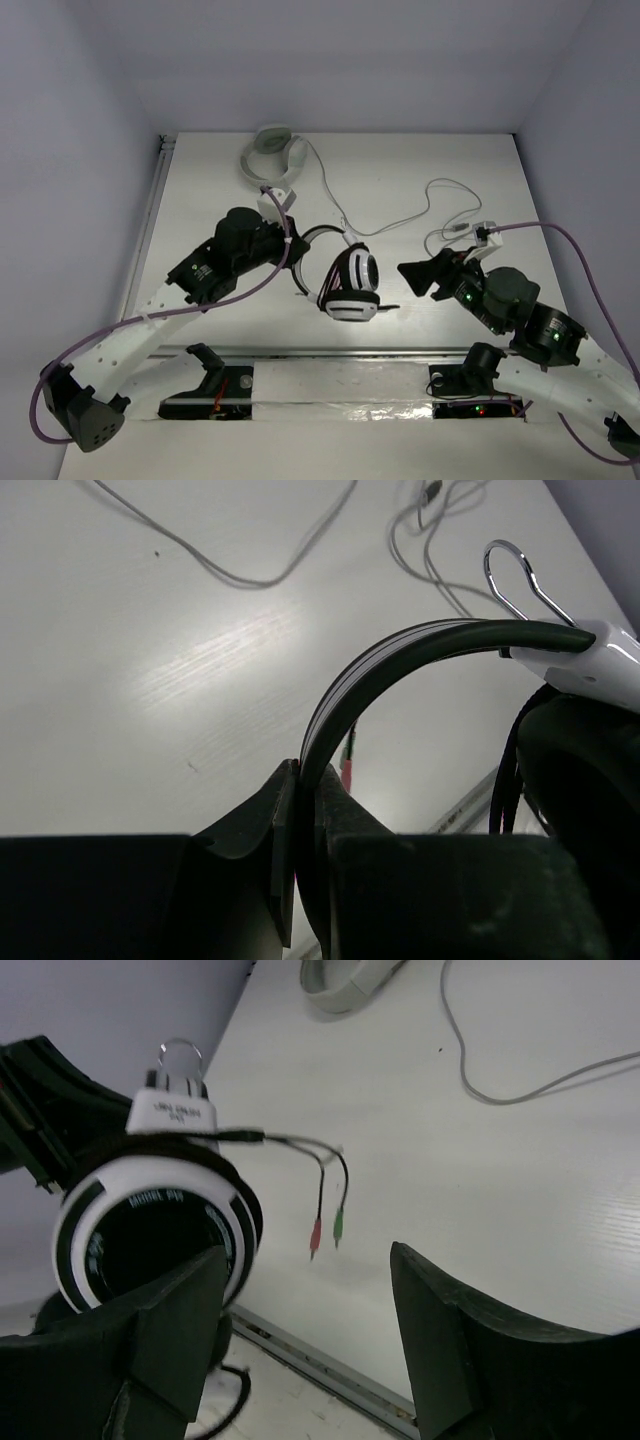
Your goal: Wrap the headphones
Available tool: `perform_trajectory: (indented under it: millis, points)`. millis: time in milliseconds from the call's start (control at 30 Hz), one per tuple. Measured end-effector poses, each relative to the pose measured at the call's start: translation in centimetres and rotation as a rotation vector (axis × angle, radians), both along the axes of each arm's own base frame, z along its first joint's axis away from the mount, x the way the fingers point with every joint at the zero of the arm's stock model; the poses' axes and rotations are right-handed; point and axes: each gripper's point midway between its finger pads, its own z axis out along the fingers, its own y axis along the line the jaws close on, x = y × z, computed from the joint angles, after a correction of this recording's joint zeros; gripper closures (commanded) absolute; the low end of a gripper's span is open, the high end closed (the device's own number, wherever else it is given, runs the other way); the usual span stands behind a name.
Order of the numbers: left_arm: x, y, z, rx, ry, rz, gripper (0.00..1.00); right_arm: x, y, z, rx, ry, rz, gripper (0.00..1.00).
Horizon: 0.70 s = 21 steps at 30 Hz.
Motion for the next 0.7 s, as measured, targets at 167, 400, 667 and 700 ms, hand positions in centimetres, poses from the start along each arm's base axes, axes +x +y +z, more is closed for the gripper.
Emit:
perform_trajectory:
  millis: [167,400,667,700]
  points:
    - [-2.0,-1.4,-3.4,0.034,0.063,-0.060,1.00,0.5,-0.1,0.2,-0.020,-0.004,-0.024,0.29]
    - [-0.2,-1.8,-9.1,0.056,0.162,0.055,1.00,1.2,0.3,0.1,-0.035,-0.010,-0.039,0.30]
    - [5.2,-0.8,-16.7,0.069,0.272,0.320,1.00,1.8,1.0,-1.5,-0.069,0.011,-0.041,0.30]
    - [5.7,-0.3,-17.7,0.077,0.285,0.360,1.00,1.8,1.1,-1.6,-0.072,0.014,-0.041,0.30]
